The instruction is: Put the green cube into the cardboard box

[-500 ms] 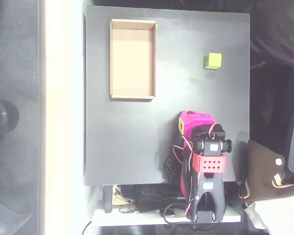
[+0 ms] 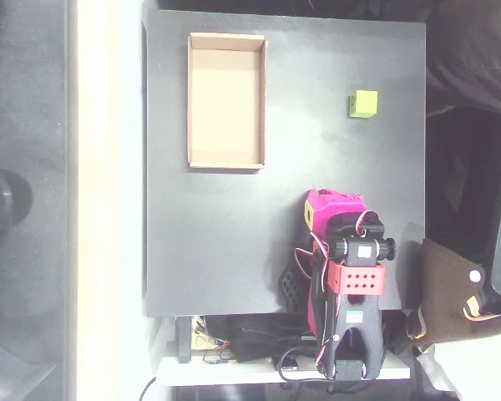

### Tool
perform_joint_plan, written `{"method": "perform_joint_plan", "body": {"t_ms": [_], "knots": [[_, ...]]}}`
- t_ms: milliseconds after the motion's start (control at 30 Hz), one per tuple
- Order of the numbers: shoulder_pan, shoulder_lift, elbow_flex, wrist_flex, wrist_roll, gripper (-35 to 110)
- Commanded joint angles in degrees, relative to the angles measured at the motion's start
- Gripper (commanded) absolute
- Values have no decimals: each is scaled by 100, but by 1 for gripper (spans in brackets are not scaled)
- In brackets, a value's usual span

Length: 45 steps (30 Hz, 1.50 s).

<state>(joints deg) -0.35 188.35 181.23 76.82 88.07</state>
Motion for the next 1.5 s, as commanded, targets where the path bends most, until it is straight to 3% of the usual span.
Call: {"method": "perform_joint_plan", "body": {"t_ms": [0,900,1467], "knots": [[44,62,-26,97,79,5],[53,0,-132,97,26,5],[53,-686,-2786,105,26,5]]}}
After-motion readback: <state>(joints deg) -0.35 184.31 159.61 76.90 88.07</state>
